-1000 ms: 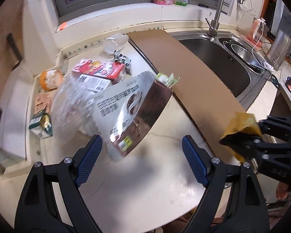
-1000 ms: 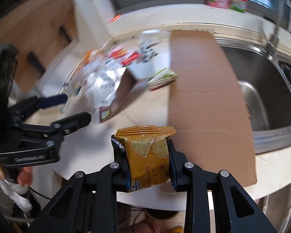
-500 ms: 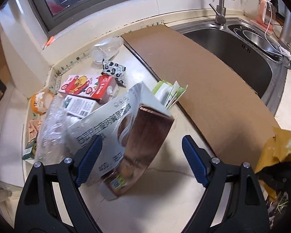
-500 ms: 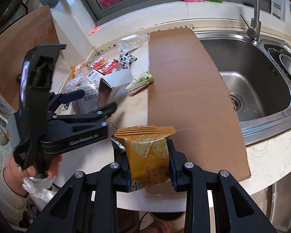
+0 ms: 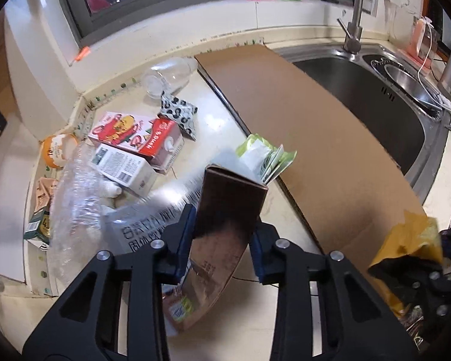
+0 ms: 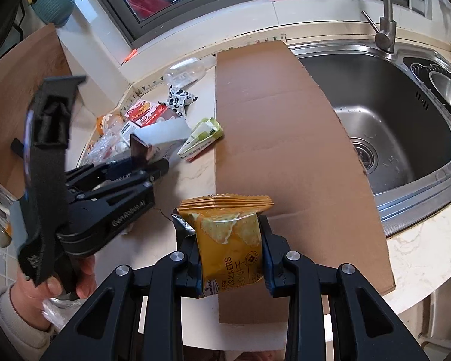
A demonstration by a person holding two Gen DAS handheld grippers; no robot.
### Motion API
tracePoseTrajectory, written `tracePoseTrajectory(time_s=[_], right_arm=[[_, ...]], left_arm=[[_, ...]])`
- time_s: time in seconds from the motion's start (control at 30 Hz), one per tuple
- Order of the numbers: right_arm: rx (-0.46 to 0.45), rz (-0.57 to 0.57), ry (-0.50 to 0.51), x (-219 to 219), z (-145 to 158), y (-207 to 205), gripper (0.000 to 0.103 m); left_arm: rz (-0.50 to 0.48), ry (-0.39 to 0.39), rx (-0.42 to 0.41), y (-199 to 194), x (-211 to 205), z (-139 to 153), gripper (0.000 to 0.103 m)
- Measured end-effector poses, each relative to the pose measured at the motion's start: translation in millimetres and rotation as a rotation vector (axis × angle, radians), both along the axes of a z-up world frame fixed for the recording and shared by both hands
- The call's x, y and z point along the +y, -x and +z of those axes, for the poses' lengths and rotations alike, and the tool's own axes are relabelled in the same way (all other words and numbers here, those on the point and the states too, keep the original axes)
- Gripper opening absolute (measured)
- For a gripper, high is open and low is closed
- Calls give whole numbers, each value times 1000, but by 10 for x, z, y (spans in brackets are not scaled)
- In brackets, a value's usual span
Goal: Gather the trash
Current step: 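Grasp the white-and-brown snack box with the left tool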
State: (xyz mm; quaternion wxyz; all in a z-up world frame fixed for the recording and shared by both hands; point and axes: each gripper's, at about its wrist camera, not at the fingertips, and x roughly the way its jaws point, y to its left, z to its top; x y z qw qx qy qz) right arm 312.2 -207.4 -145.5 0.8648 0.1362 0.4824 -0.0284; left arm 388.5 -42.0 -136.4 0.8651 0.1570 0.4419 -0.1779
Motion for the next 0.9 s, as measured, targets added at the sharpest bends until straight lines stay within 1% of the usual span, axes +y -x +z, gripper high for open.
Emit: tracePoseTrajectory(time_s=[0.07,0.2,0.4,0.67,0.9], right_arm=[[5,5,-4,17,-20,6,28],[7,14,-17,43,-20,34,28],[-6,30,-32,51,69,197,29],[-21,40,-52,-15,214,579,29],[-53,45,-81,-121,379,1064,29]], left_arm=[[1,10,-2,66,31,57,27],[-1,65,11,209,105,202,26],[-18,134,4,533,218,507,26],[-26,191,-20,1054,276,923,26],[-40,207,-44,1646,229,1201,26]])
